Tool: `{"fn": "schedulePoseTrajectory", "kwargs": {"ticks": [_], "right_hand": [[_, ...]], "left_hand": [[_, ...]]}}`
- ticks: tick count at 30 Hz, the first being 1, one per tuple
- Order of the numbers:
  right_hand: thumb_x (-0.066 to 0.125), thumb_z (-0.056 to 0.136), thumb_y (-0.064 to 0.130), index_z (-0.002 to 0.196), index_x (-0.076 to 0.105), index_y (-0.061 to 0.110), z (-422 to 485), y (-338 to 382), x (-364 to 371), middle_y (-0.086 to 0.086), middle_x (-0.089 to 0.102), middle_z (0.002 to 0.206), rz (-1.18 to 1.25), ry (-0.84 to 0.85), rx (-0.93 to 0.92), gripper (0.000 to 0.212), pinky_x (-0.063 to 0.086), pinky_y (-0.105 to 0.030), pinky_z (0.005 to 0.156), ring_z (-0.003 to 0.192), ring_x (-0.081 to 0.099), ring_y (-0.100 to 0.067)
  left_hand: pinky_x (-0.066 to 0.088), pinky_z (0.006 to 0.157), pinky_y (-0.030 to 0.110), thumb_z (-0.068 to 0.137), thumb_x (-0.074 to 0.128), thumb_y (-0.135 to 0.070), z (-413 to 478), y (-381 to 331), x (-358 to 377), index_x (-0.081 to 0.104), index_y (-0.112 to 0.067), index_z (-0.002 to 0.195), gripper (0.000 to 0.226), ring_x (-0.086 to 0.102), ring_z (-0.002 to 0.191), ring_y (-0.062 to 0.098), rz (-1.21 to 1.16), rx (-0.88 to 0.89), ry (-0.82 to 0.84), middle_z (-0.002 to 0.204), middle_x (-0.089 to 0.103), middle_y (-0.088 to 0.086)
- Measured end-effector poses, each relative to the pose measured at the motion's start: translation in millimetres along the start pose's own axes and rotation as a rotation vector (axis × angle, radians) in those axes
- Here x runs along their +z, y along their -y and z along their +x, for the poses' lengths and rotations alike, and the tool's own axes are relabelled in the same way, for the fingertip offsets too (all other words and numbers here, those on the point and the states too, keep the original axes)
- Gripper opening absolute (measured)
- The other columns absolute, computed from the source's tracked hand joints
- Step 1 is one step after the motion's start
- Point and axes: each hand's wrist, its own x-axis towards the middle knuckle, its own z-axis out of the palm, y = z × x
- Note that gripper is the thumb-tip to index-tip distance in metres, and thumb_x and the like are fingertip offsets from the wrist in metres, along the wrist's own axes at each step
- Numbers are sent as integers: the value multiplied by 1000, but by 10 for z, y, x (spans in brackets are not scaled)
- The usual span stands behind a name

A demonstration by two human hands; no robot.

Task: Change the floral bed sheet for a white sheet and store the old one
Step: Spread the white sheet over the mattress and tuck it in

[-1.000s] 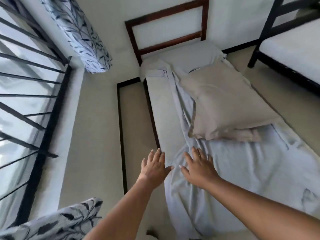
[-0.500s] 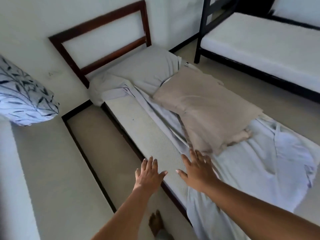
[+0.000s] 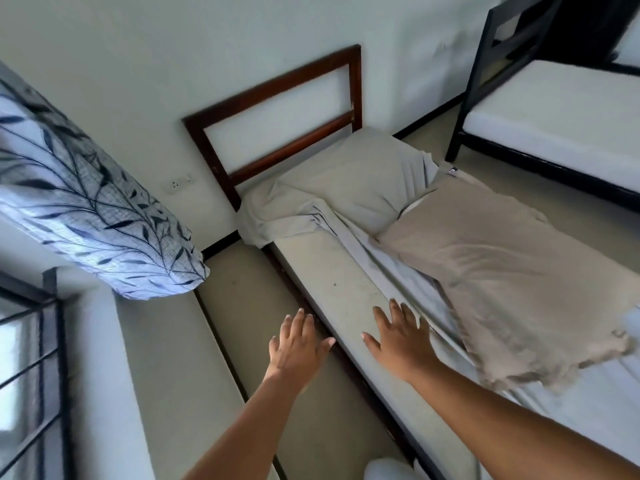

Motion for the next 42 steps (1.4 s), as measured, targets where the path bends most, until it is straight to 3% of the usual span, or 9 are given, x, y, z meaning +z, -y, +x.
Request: {"fn": "schedulePoseTrajectory", "kwargs": {"ticks": [7,12,14,17,19,32,35,38,42], "right_hand": [[-24,72,78,160,17,26,1098,444,-261,-15,6,169,12,2,-14,110,16,-60,120,155,11,-36],[-5,98,63,116,75,20,2283,417,-77,-19,68,124,2,17,3,92,60,-61,74,106,71,-40],[1,100,63,121,72,20,2593,559,-274,-20,65,129,-38,58,12,86,58,-63,78,111,68,-41],[28,103,60,157,30,24,2994,839,-703,-17,23,165,9,60,23,65,29,-60,117,151,26,-39],[34,103,58,160,17,25,3314,968,-932,-13,12,169,75,91,31,69,22,-54,122,155,14,-34],[43,102,58,159,23,25,5441,1712,-812,-9,17,168,224,245,297,69,28,-43,121,154,22,-27],[45,102,54,158,24,23,6159,2088,-662,-11,17,168,203,400,271,68,30,-43,119,153,23,-28],[49,102,50,158,25,21,6408,2391,-999,-12,20,167,200,357,200,68,33,-42,117,151,26,-28],[52,101,47,157,27,20,7732,2941,-577,-13,24,165,271,390,84,66,36,-44,116,149,30,-32]], "left_hand": [[18,122,51,98,25,-68,1164,558,-534,13,-20,159,79,-3,154,19,3,13,-9,168,-1,-5],[20,122,50,98,27,-67,2185,910,-893,8,-20,160,79,-3,154,20,81,29,81,168,-3,-4],[22,121,48,99,28,-66,2612,1067,-1096,6,-19,160,80,-1,155,22,130,32,107,168,-4,-3],[24,120,48,99,34,-64,3210,1270,-1374,5,-19,160,82,0,154,24,139,31,125,168,-4,-1],[24,120,48,98,40,-63,3637,1406,-1511,7,-17,160,83,2,154,26,90,11,140,168,-1,2],[26,120,44,94,62,-46,6513,2130,-1356,15,-14,158,86,13,151,30,7,130,468,166,10,8],[37,113,43,88,68,-42,7205,2593,-1058,35,-9,147,75,36,139,32,-123,-18,484,152,36,11],[48,101,44,83,75,-37,7440,2694,-1207,51,-2,127,61,56,121,35,-417,-228,353,130,57,17],[41,111,47,96,59,-47,8512,3341,-844,31,-3,149,75,46,135,37,-881,-681,254,150,42,20]]}}
